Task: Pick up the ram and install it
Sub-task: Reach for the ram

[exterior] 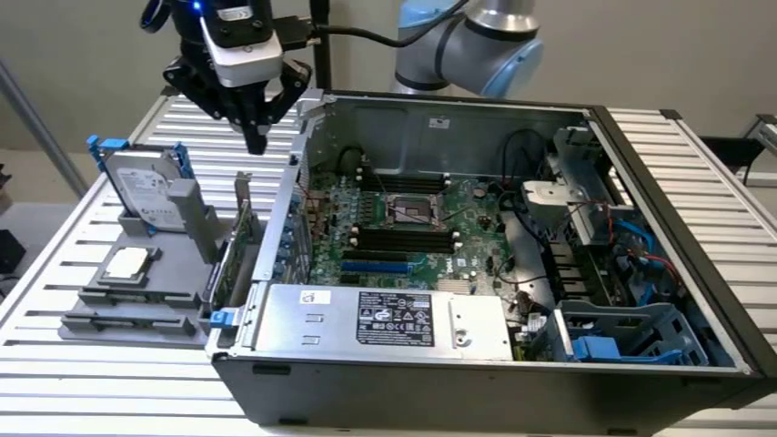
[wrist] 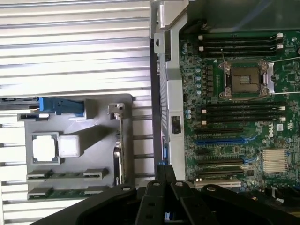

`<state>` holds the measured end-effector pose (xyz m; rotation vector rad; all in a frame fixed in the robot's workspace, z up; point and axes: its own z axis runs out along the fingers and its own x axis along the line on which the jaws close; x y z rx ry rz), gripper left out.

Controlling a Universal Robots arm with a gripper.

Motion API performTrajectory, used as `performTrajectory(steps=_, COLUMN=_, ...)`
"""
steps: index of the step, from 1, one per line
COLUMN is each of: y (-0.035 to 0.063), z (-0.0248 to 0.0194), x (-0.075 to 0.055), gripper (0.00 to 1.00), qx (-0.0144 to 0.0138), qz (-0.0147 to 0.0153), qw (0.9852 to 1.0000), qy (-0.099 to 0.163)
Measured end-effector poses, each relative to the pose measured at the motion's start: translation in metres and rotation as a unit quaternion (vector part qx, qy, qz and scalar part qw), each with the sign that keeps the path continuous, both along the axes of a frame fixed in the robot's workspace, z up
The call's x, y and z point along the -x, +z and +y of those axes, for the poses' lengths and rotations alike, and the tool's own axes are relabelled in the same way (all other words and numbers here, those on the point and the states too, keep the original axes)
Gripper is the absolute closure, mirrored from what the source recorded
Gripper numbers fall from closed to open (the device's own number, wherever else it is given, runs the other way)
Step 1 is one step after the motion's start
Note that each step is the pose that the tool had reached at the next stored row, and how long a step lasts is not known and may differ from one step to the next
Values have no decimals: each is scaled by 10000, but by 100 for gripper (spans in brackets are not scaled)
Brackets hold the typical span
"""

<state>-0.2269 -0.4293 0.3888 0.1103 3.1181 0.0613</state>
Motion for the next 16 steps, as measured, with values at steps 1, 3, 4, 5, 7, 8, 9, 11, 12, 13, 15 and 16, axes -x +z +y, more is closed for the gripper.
performTrajectory(steps=1, y=-5, z=-4, x=42, gripper=89, qx=3, qz=-1, qw=10000, qy=0)
performTrajectory(steps=3, y=-13, z=-14, x=137, gripper=89, qx=13, qz=0, qw=10000, qy=0)
performTrajectory(steps=4, y=-18, z=-18, x=181, gripper=89, qx=17, qz=-1, qw=10000, qy=0)
performTrajectory(steps=5, y=-22, z=-23, x=223, gripper=89, qx=21, qz=0, qw=10000, qy=0)
performTrajectory(steps=7, y=-33, z=-31, x=318, gripper=89, qx=31, qz=0, qw=10000, qy=-1)
performTrajectory(steps=8, y=-39, z=-35, x=363, gripper=89, qx=36, qz=0, qw=10000, qy=0)
performTrajectory(steps=9, y=-44, z=-39, x=407, gripper=89, qx=41, qz=0, qw=10000, qy=0)
performTrajectory(steps=11, y=-56, z=-46, x=497, gripper=89, qx=51, qz=0, qw=10000, qy=0)
performTrajectory(steps=12, y=-62, z=-49, x=542, gripper=89, qx=57, qz=0, qw=10000, qy=0)
performTrajectory(steps=13, y=-69, z=-52, x=588, gripper=89, qx=62, qz=0, qw=10000, qy=-1)
performTrajectory(steps=15, y=-83, z=-59, x=681, gripper=89, qx=74, qz=-1, qw=10000, qy=0)
performTrajectory(steps=16, y=-90, z=-62, x=727, gripper=89, qx=81, qz=0, qw=10000, qy=0)
